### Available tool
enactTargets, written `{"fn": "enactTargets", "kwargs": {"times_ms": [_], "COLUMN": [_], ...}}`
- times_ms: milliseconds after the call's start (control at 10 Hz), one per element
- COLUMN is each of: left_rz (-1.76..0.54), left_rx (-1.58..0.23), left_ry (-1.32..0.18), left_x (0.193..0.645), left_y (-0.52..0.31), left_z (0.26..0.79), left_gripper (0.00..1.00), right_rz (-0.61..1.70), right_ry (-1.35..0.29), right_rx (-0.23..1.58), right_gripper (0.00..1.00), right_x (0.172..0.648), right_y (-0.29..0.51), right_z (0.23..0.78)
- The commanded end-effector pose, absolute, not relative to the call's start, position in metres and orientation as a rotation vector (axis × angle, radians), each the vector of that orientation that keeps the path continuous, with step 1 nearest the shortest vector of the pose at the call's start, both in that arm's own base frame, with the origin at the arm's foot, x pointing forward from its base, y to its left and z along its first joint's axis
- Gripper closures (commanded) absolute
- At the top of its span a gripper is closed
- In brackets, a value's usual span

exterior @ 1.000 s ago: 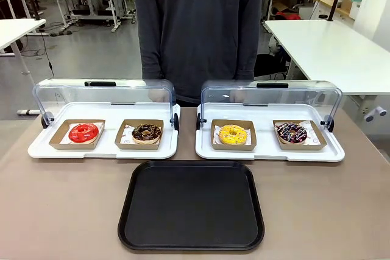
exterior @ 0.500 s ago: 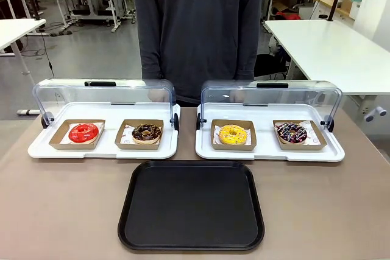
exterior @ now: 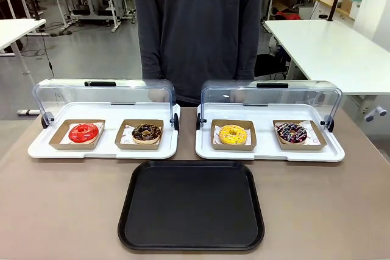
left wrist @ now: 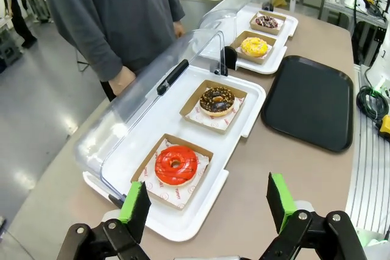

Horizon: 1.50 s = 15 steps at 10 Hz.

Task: Move the first donut from the left to the tray.
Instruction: Pick up the Paper togo box containing the Donut indicated by the person and place it on the Handle tray.

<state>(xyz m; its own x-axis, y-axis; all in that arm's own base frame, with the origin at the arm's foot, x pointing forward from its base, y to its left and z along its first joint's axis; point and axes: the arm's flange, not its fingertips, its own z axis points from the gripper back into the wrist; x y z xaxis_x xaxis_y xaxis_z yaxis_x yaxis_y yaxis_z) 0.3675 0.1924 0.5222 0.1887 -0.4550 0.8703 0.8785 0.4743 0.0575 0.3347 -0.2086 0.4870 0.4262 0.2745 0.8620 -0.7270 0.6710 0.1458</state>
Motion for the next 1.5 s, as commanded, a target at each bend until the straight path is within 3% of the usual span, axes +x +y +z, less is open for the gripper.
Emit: {"fn": "enactTargets", "kwargs": {"times_ms": [0,1400], "left_rz": [-1.011,-1.011], "left_rx": [-0.527,-0.527], "left_ry": [-0.988,-0.988], "left_x": [0.3668,0.3668], "left_y": [0.1940,0.1940], "left_z": [0.5242,0.5242], "left_gripper": [0.00,0.00], "right_rz": [0.667,0.667], "right_ry": [-0.961,-0.961], "right_rx": [0.566,0.566], "right_gripper": [0.00,0.00], "right_x": [0.3375,0.3375], "right_y": [-0.2091,-0.2091], "right_z": [0.4885,0.4885]}}
